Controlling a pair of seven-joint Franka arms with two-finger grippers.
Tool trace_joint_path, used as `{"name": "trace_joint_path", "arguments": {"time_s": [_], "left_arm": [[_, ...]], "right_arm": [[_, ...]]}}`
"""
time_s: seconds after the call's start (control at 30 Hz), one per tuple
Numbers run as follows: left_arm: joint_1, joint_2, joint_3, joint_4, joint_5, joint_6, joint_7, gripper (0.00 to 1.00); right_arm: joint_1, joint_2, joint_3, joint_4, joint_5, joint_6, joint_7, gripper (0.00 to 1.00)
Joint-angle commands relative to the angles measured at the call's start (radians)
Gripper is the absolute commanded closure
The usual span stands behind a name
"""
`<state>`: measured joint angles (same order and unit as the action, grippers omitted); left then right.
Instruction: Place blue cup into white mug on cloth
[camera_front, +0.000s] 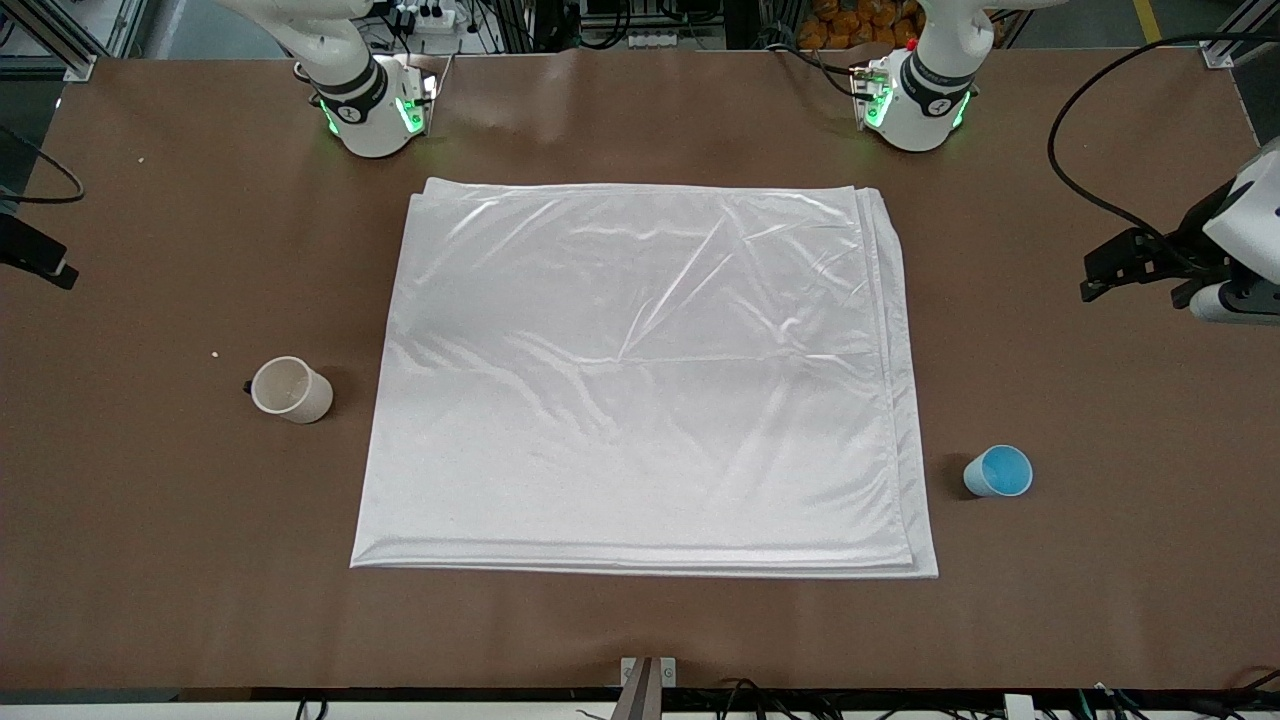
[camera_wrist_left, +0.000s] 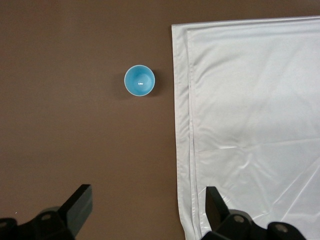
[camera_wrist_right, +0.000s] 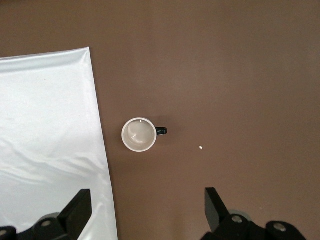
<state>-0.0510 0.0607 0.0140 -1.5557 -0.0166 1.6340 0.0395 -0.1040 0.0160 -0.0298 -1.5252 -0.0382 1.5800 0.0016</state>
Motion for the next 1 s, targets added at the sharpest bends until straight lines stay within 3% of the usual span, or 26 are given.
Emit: {"name": "trace_joint_path", "arguments": {"time_s": [0.0, 0.2, 0.5, 0.97], "left_arm": [[0.011, 0.062, 0.004, 0.016, -0.005, -0.014, 0.008, 0.0], [0.023, 0.183, 0.009, 0.034, 0.003, 0.015, 0.02, 0.0], [0.031, 0.29, 0.011, 0.04, 0.017, 0.161, 0.023, 0.0], [0.059, 0.479, 0.015, 0.052, 0.055, 0.424, 0.028, 0.0]], "right_arm": [[-0.009, 0.013, 0.013, 0.025, 0.033, -0.023, 0.012, 0.0], [-0.01, 0.016, 0.011, 0.019, 0.044, -0.048, 0.006, 0.0], [-0.003, 0.044, 0.011, -0.01, 0.052, -0.029, -0.031, 0.0], [0.014, 0.044, 0.011, -0.171, 0.027, 0.112, -0.138, 0.0]]}}
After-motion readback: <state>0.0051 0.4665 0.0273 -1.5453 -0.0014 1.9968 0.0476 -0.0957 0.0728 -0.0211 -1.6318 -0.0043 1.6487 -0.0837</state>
